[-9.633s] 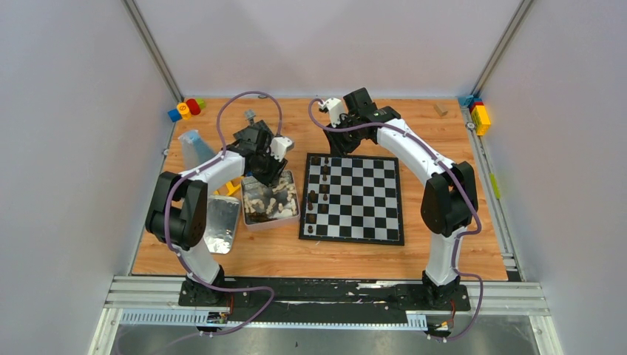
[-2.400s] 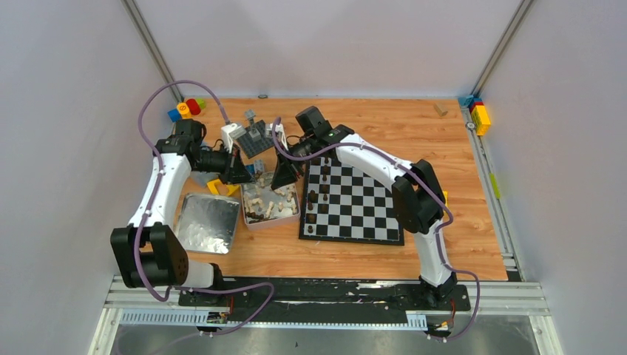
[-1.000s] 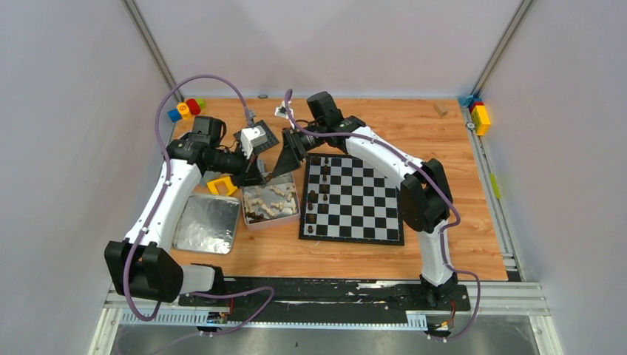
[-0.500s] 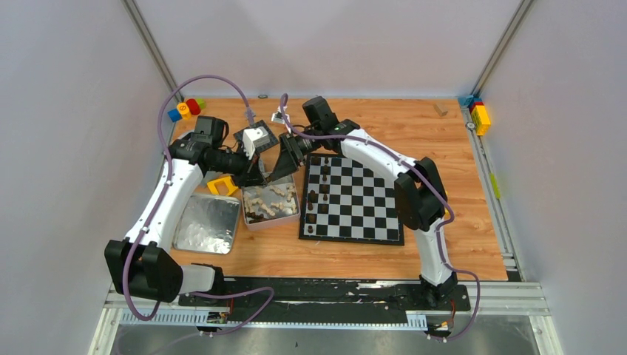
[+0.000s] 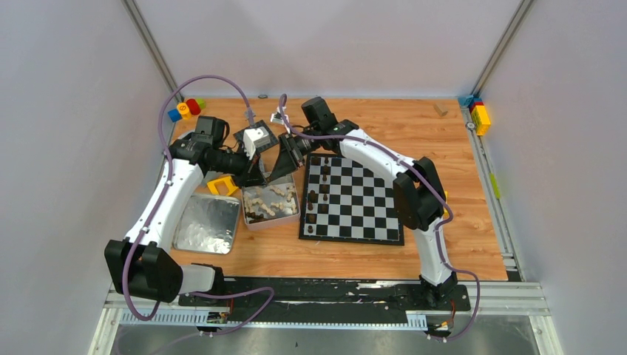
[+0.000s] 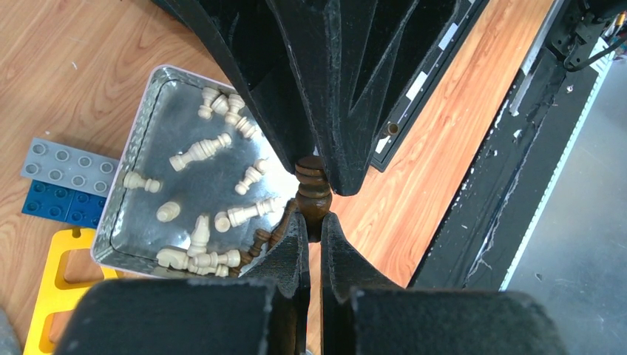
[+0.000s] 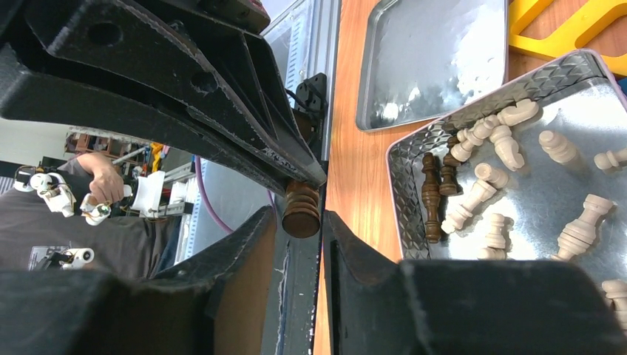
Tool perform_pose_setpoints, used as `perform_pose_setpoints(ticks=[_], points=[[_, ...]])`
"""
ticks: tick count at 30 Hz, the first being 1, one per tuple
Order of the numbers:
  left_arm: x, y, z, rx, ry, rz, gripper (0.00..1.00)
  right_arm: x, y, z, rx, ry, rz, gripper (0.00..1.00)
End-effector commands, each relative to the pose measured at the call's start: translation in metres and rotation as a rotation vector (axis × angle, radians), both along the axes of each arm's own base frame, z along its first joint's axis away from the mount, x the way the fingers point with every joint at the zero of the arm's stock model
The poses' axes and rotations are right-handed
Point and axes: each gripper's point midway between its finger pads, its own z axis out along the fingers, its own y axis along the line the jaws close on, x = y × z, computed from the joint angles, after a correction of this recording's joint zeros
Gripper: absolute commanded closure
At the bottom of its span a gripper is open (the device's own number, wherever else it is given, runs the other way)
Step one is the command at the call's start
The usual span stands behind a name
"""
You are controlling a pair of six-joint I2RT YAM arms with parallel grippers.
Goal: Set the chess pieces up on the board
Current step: Place the chess piece on the chessboard.
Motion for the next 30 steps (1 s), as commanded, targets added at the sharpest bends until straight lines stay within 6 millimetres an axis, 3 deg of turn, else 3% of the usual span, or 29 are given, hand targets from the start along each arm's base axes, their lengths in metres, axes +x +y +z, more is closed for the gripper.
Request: perform_pose_setpoints(ticks=[1, 7, 11, 15, 23, 26, 30], points=[[0.005, -0.004, 0.01, -0.016, -0.04, -0.002, 1.0, 0.0, 0.008, 0.015, 0.056, -0.036, 0.033, 0.71], [0.006, -0.005, 0.01, -0.017, -0.036, -0.007, 0.98, 0.0, 0.008, 0.019, 0.061, -0.037, 0.033, 0.87], [0.008, -0.006, 0.011, -0.021, -0.042, -0.01, 0.88, 0.005, 0.003, 0.022, 0.05, -0.017, 0.009, 0.95], [0.014, -0.009, 0.023, -0.043, -0.082, -0.01, 0.52, 0.014, -0.009, 0.027, 0.042, 0.0, -0.035, 1.0], [0.047, -0.022, 0.082, -0.178, -0.308, 0.056, 0.12, 0.038, -0.061, 0.048, 0.092, 0.107, -0.136, 1.0], [0.056, -0.029, 0.098, -0.244, -0.333, 0.077, 0.09, 0.043, -0.077, 0.056, 0.13, 0.144, -0.151, 1.0], [0.069, -0.044, 0.114, -0.362, -0.297, 0.074, 0.14, 0.045, -0.089, 0.065, 0.174, 0.17, -0.162, 1.0]])
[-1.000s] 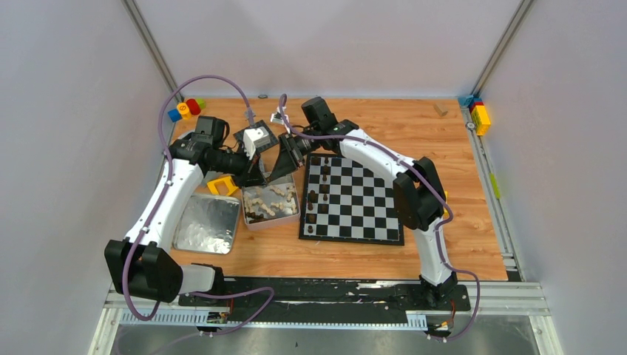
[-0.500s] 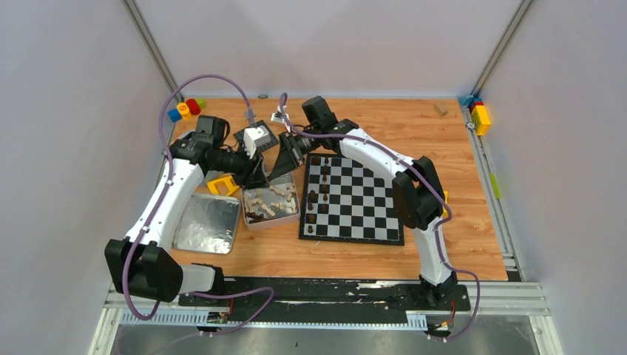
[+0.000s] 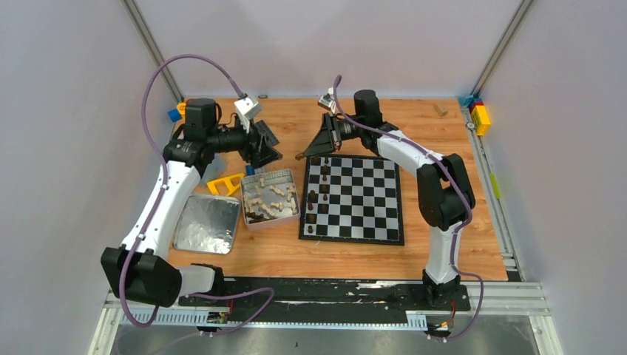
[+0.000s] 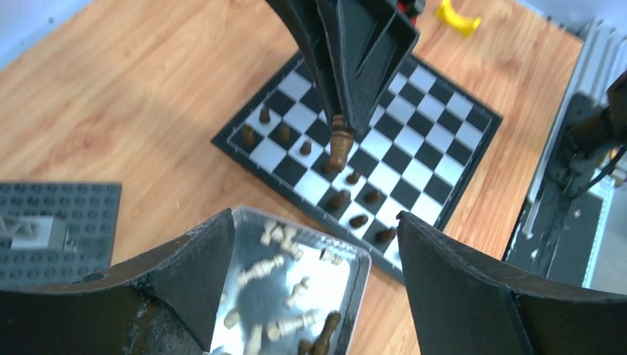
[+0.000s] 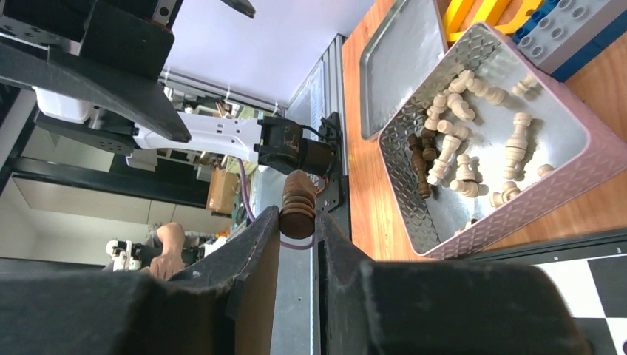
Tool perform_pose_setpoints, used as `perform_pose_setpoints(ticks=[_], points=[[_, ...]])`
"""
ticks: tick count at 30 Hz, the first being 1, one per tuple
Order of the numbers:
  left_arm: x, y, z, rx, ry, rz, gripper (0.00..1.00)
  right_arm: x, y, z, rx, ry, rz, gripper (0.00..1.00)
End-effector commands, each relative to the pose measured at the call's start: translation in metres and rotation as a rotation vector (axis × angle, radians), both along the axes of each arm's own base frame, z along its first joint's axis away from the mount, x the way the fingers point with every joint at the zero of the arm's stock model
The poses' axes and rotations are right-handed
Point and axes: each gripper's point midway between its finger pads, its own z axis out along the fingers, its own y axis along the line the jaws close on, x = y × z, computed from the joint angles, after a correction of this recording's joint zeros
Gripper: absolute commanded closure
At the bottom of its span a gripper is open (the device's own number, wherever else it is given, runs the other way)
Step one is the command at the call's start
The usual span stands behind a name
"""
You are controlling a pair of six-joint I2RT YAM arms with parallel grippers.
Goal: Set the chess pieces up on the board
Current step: Place the chess piece on the chessboard.
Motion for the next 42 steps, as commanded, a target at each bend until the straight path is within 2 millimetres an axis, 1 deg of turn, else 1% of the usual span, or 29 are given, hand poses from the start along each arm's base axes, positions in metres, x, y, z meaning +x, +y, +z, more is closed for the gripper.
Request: perform_pose_setpoints(ticks=[1, 2, 3, 4, 5, 10, 21, 25, 30, 32, 37, 42], points=[[0.017, -0.025, 0.05, -0.206, -0.047, -0.036, 0.15, -0.012, -0.009, 0.054, 0.123, -0.055, 0.037, 1.0], [0.019, -0.027, 0.05, -0.225, -0.033, -0.044, 0.16, -0.011, -0.011, 0.057, 0.13, -0.05, 0.027, 1.0], [0.018, -0.031, 0.057, -0.259, -0.024, -0.059, 0.17, -0.009, -0.013, 0.059, 0.135, -0.042, 0.019, 1.0], [0.02, -0.034, 0.056, -0.27, -0.009, -0.066, 0.17, -0.007, -0.015, 0.063, 0.139, -0.025, 0.01, 1.0], [0.02, -0.037, 0.06, -0.29, 0.001, -0.079, 0.19, -0.005, -0.017, 0.065, 0.144, -0.022, 0.004, 1.0], [0.02, -0.047, 0.054, -0.317, 0.044, -0.116, 0.24, 0.005, -0.024, 0.073, 0.165, 0.008, -0.03, 1.0], [0.013, -0.068, 0.037, -0.327, 0.047, -0.181, 0.34, 0.013, -0.027, 0.073, 0.182, 0.056, -0.061, 1.0], [0.015, -0.074, 0.031, -0.317, 0.043, -0.184, 0.35, 0.013, -0.027, 0.071, 0.181, 0.065, -0.065, 1.0], [0.021, -0.079, 0.029, -0.307, 0.022, -0.176, 0.37, 0.013, -0.027, 0.07, 0.179, 0.071, -0.066, 1.0], [0.023, -0.08, 0.027, -0.306, 0.027, -0.175, 0.4, 0.013, -0.027, 0.07, 0.18, 0.071, -0.068, 1.0], [0.022, -0.084, 0.024, -0.304, 0.045, -0.19, 0.52, 0.013, -0.027, 0.071, 0.18, 0.074, -0.067, 1.0], [0.021, -0.087, 0.023, -0.3, 0.051, -0.198, 0.59, 0.013, -0.027, 0.069, 0.179, 0.077, -0.066, 1.0]])
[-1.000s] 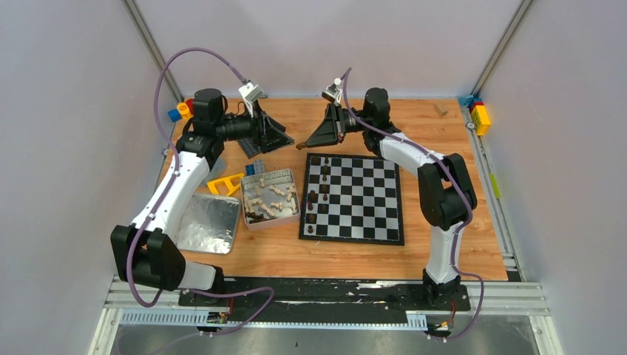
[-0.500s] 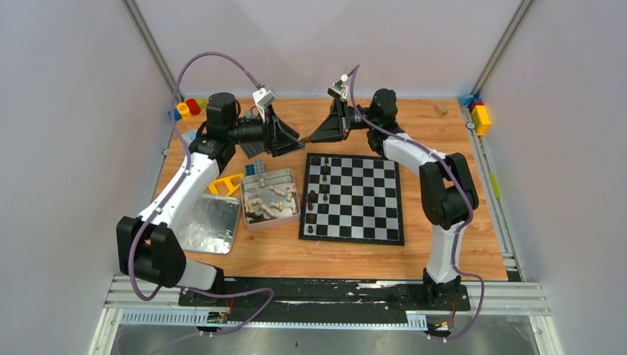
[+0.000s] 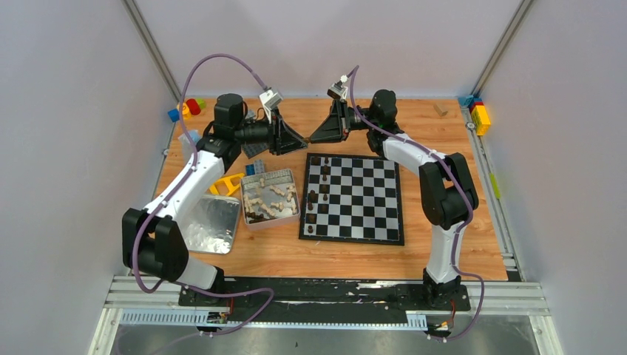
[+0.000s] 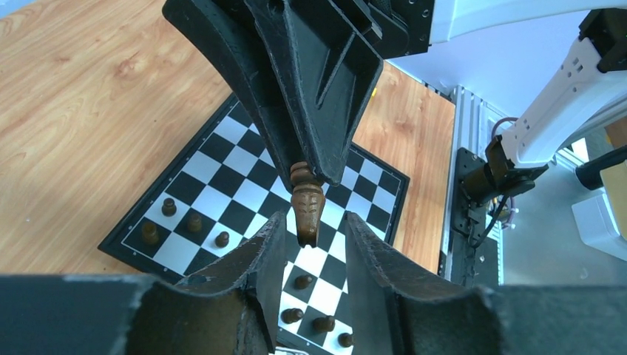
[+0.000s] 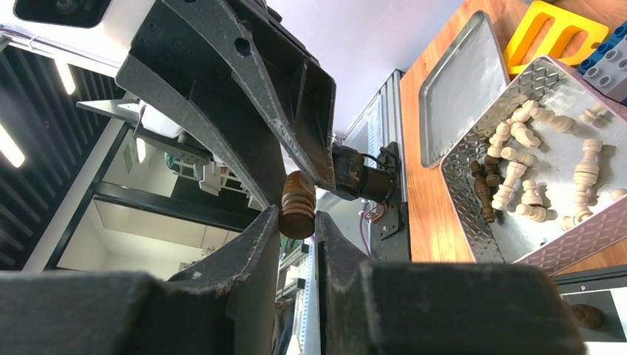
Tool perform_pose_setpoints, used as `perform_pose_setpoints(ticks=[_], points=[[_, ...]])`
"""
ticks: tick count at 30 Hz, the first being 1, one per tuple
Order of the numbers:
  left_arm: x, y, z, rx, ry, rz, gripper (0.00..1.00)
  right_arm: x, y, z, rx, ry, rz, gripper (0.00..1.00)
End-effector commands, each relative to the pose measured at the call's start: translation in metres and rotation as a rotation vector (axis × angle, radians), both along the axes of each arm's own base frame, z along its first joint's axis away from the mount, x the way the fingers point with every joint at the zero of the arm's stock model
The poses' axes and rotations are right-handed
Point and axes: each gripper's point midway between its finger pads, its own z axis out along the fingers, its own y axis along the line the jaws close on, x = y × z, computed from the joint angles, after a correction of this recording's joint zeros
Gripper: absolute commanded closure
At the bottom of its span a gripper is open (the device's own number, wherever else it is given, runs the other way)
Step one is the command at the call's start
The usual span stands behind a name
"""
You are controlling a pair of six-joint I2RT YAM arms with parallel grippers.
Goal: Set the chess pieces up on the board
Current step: Place the chess piece on the chessboard.
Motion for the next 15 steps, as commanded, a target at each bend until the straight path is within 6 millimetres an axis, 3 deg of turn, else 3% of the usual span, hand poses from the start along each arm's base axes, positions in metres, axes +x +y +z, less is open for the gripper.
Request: perform_pose_setpoints(ticks=[1, 7, 15], points=[[0.0012, -0.0041, 0.0126, -0.011, -0.059, -0.02, 0.61, -0.002, -0.0013, 0.0114, 0.027, -0.053, -0.011, 1.0], [0.0023, -0.006, 0.0159, -0.011, -0.056, -0.027, 0.73, -0.0019, -0.0012, 0.0098, 0.025, -0.051, -0.012, 1.0], [0.0042, -0.0072, 0.017, -0.008, -0.054, -0.033, 0.8, -0.0022, -0.0007, 0.0071, 0.02, -0.049, -0.012, 1.0]])
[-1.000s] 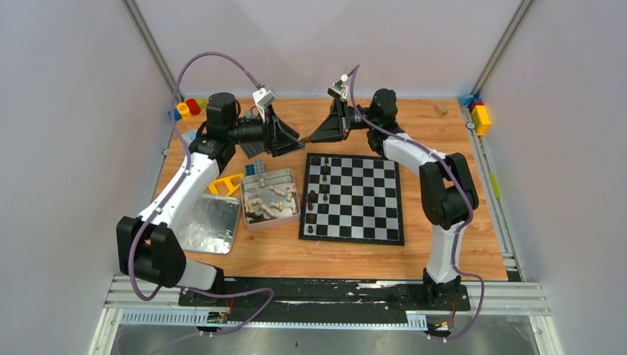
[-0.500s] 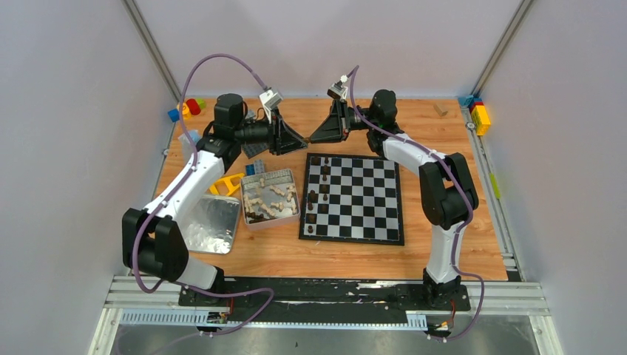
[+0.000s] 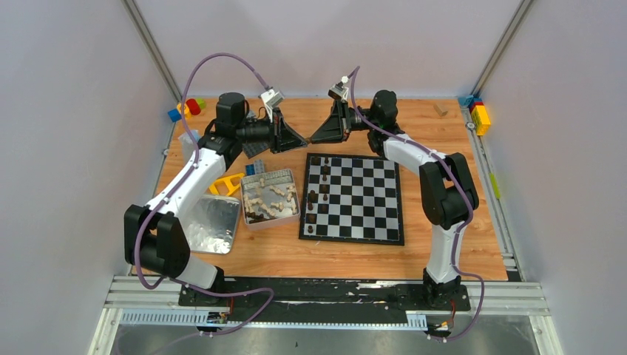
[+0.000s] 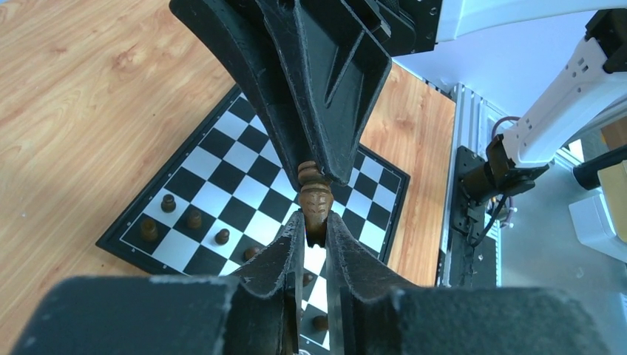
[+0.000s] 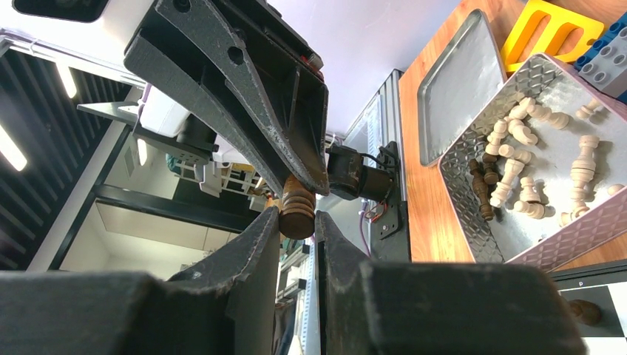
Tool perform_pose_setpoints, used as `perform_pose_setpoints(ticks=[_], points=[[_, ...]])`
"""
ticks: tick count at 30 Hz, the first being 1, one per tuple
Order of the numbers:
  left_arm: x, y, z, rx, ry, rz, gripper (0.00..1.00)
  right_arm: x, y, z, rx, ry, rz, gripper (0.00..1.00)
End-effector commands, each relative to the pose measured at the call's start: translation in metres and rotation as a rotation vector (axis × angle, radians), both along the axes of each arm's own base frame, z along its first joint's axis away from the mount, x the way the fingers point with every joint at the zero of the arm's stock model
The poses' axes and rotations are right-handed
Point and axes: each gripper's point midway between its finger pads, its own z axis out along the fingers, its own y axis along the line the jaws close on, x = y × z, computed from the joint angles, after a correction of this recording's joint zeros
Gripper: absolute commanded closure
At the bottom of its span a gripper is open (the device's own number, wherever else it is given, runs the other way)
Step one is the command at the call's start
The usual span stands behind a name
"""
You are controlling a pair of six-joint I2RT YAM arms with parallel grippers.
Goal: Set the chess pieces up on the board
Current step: Place the chess piece on the chessboard.
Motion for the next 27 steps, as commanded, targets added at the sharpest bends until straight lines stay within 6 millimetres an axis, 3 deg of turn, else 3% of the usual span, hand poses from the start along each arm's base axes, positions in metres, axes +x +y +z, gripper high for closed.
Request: perform_pose_setpoints(ticks=[1, 5, 8, 16, 18, 24, 27], points=[[0.0, -0.005, 0.021, -0.017, -0.074, -0.03, 0.82, -0.002, 0.0, 0.009, 0.021, -0.057, -0.011, 1.0], [0.0, -0.006, 0.022, -0.014, -0.074, -0.037, 0.9, -0.003, 0.001, 0.005, 0.017, -0.054, -0.005, 1.0], [0.0, -0.006, 0.022, -0.013, -0.071, -0.043, 0.99, -0.004, 0.002, 0.004, 0.014, -0.058, 0.004, 0.93], [-0.011, 0.002, 0.006, 0.073, -0.09, -0.069, 1.0, 0.002, -0.005, 0.005, -0.004, -0.091, -0.011, 0.5], [-0.014, 0.006, 0.0, 0.11, -0.103, -0.069, 1.0, 0.008, -0.011, 0.006, -0.007, -0.106, -0.03, 0.45], [-0.021, 0.016, -0.024, 0.237, -0.11, -0.072, 1.0, 0.025, -0.04, 0.011, -0.028, -0.179, -0.105, 0.39], [-0.015, 0.017, -0.04, 0.34, -0.09, -0.068, 1.0, 0.035, -0.061, 0.014, -0.05, -0.233, -0.167, 0.39]])
